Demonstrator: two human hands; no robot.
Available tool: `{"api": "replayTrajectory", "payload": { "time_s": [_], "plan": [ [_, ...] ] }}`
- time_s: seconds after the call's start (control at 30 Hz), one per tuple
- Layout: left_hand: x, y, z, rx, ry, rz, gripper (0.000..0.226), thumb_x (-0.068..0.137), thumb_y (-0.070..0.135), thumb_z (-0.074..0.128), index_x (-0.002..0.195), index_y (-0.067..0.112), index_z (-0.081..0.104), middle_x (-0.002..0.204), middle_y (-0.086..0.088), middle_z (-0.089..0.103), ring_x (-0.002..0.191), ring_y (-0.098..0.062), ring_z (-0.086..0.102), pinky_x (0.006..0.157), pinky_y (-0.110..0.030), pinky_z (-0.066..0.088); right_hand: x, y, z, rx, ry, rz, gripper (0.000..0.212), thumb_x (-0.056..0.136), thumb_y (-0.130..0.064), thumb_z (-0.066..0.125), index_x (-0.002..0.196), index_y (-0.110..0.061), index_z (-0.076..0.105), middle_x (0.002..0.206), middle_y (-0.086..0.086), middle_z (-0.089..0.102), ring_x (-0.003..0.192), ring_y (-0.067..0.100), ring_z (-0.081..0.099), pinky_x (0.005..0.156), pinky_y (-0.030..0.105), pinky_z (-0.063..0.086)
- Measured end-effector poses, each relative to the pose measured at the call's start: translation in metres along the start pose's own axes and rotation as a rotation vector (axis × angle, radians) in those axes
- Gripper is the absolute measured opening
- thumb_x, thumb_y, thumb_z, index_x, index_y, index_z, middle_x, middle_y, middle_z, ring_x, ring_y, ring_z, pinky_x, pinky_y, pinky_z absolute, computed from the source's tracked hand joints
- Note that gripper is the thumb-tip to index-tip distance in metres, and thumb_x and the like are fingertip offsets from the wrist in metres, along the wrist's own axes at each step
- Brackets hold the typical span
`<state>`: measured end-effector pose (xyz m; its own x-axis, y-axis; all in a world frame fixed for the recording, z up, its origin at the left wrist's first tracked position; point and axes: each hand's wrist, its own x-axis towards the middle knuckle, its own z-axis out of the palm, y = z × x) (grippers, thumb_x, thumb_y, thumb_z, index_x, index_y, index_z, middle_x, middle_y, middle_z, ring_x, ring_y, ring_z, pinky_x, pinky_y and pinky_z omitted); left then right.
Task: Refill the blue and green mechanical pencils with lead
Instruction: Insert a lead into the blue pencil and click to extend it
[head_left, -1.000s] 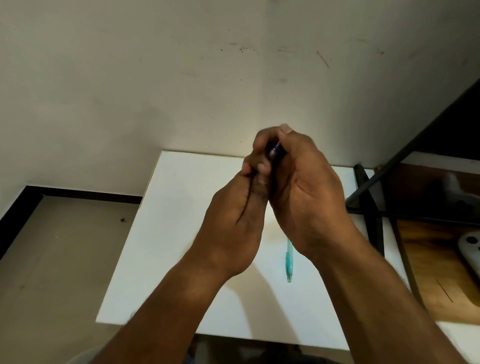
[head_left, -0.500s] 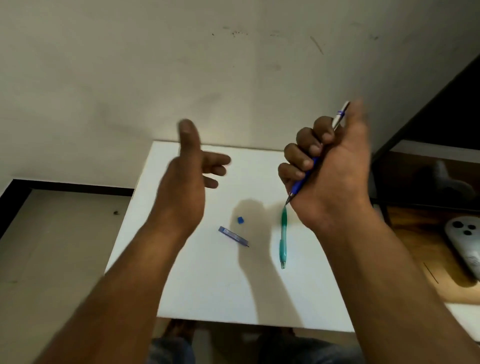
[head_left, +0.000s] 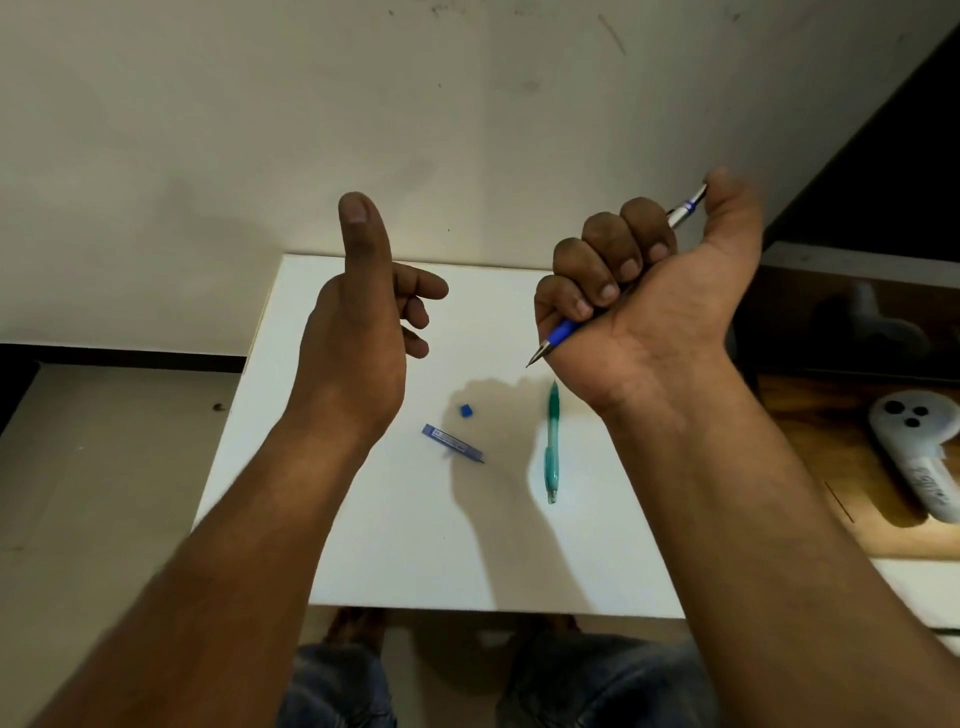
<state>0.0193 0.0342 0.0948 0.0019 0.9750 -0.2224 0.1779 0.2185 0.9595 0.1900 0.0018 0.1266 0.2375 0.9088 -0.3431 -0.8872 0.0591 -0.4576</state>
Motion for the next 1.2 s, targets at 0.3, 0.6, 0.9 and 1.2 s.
{"api": "replayTrajectory", "payload": {
  "time_s": [0.3,0.6,0.9,1.2],
  "plan": [
    [0.0,-0.001,0.001,0.02,-0.015,-0.004,0.098,0.067,0.097,0.015,0.078,0.026,0.081,0.07,0.004,0.062,0.064,-0.021,0.062,0.095,-0.049,0.054,-0.003,-0.001,0.005,-0.016,-0.007,-0.025,0.058,0.097,-0.066,0.046,0.06,-0.025,0.028,0.058,-0.007,0.018,0.048,0.012,0.015,0.046,0.025,0.012],
    [-0.001,0.0,0.002,0.036,-0.03,-0.007,0.095,0.075,0.093,0.015,0.082,0.024,0.08,0.072,0.003,0.061,0.066,-0.021,0.062,0.096,-0.049,0.053,-0.004,-0.002,0.007,-0.035,-0.011,-0.032,0.057,0.097,-0.064,0.045,0.059,-0.025,0.028,0.058,-0.007,0.018,0.047,0.013,0.013,0.045,0.024,0.012],
    [-0.003,0.0,0.003,0.085,-0.033,-0.004,0.093,0.081,0.092,0.016,0.083,0.025,0.081,0.07,0.007,0.061,0.065,-0.019,0.063,0.084,-0.038,0.051,-0.004,-0.003,0.007,-0.038,-0.01,-0.03,0.053,0.096,-0.061,0.047,0.062,-0.026,0.026,0.06,-0.007,0.016,0.047,0.013,0.012,0.046,0.024,0.011],
    [-0.013,-0.001,-0.005,0.259,-0.424,0.148,0.013,0.097,0.029,0.073,0.094,0.029,0.086,0.081,0.01,0.082,0.074,-0.006,0.077,0.067,-0.005,0.051,-0.002,-0.004,0.005,0.073,0.016,-0.052,0.058,0.1,-0.066,0.047,0.061,-0.025,0.033,0.058,-0.007,0.023,0.048,0.011,0.018,0.047,0.025,0.014]
  ]
}}
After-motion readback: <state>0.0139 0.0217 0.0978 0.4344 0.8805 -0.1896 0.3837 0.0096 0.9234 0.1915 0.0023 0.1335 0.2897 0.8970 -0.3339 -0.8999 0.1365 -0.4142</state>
